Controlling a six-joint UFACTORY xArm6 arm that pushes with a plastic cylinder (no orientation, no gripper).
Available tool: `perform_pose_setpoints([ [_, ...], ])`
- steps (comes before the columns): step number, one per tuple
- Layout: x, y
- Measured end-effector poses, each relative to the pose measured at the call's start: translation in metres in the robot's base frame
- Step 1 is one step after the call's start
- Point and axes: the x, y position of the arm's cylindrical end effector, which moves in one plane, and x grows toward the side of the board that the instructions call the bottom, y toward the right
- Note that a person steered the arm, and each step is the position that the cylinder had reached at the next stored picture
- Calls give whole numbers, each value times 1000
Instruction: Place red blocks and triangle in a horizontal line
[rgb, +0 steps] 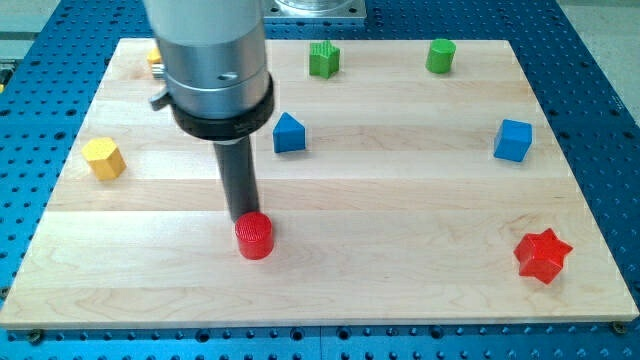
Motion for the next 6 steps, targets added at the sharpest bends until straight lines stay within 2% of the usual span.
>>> perform_pose_setpoints([
  [1, 7, -28],
  [2, 20, 13],
  [3, 15, 49],
  [4, -35, 85],
  [5, -125, 120],
  [6, -140, 66],
])
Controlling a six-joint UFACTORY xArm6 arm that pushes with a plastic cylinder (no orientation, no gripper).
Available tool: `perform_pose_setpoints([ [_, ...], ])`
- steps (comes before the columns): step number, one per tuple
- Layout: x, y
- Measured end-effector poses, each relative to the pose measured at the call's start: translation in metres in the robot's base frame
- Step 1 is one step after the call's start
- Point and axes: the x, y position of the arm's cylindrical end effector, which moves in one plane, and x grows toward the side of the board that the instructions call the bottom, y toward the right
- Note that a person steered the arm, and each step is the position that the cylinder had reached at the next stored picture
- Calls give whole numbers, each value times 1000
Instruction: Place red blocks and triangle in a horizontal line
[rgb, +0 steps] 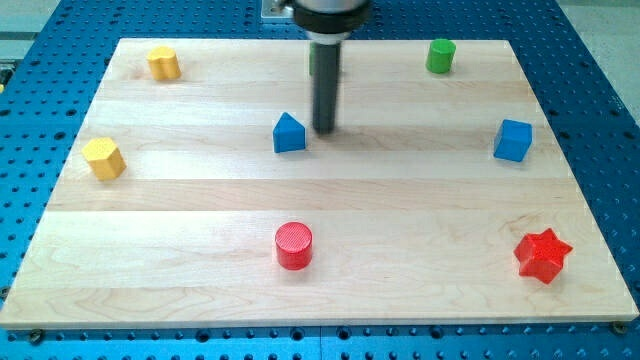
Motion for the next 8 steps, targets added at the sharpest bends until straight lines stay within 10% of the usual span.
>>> perform_pose_setpoints([
  [2, 145, -162],
  [5, 148, -57],
  [8, 118, -106],
])
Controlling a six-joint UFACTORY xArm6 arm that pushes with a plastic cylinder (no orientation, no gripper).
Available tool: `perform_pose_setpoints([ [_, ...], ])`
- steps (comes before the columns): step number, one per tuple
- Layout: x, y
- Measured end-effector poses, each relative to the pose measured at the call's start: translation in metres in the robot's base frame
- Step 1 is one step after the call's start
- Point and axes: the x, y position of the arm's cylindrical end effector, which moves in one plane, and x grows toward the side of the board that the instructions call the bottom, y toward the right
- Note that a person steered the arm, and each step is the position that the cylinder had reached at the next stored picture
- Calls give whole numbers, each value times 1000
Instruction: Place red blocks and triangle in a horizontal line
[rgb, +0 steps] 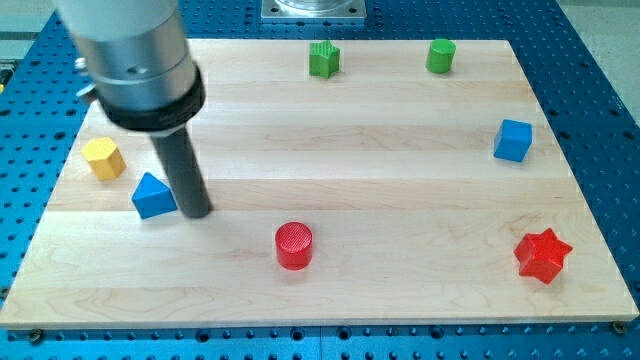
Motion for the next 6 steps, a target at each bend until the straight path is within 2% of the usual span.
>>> perform_pose_setpoints([
  [1, -32, -33],
  [2, 4, -98],
  [3, 35, -103],
  [4, -16, -89],
  [5, -7, -41],
  [6, 35, -70],
])
